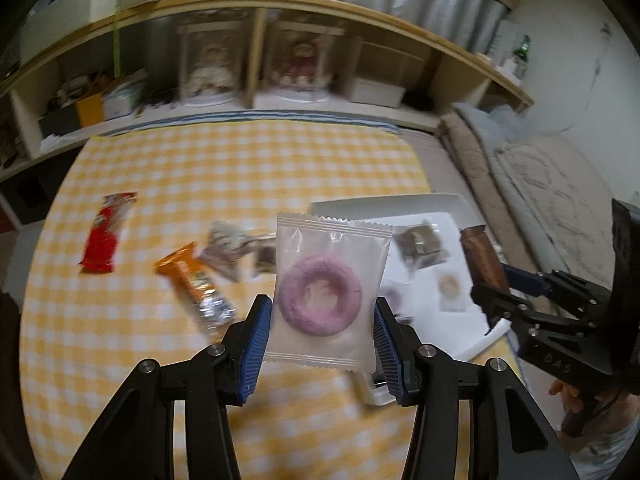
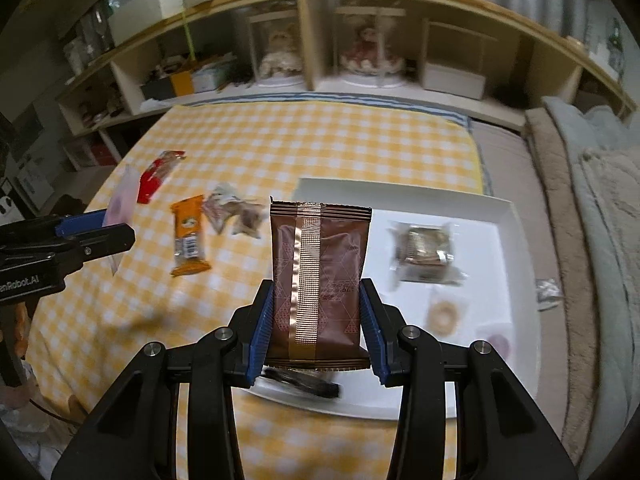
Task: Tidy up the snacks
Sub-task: 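Lower both snacks into the white tray and open both tools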
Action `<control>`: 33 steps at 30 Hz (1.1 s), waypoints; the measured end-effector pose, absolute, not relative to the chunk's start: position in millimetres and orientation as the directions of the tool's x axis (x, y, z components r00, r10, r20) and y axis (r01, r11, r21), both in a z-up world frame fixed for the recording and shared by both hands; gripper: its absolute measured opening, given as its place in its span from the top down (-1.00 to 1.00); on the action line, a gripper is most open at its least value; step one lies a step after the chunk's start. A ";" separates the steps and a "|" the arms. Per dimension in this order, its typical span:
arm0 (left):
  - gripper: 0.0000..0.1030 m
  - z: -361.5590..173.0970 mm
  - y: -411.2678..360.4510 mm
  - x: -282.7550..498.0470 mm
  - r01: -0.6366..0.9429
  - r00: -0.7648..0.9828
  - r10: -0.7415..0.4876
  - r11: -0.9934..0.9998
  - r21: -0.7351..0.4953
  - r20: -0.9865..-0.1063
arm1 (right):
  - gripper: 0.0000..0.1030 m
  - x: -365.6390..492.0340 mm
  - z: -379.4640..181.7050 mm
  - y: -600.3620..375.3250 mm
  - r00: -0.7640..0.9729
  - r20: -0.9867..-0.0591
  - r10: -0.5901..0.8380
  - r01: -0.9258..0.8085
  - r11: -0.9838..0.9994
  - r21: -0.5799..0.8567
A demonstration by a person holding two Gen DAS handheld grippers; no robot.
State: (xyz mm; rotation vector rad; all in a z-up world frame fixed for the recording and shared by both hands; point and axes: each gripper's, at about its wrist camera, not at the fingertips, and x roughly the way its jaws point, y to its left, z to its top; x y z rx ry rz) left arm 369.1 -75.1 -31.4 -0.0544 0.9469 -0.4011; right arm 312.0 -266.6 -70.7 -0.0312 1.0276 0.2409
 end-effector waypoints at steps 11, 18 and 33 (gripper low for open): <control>0.05 -52.0 -164.3 382.4 0.395 0.451 -0.427 0.883 -0.254 -0.784 | 0.19 300.6 -69.6 -335.7 0.496 -0.858 0.133 -0.127 0.989 0.079; 0.05 -89.9 -214.1 401.7 0.403 0.371 -0.456 0.864 -0.303 -0.809 | 0.19 295.0 -83.6 -377.9 0.474 -0.874 0.103 -0.072 0.994 0.078; 0.00 -194.2 -273.3 459.8 0.262 0.177 -0.485 0.862 -0.435 -0.856 | 0.19 303.2 -133.5 -416.2 0.393 -0.912 0.116 -0.014 0.993 0.121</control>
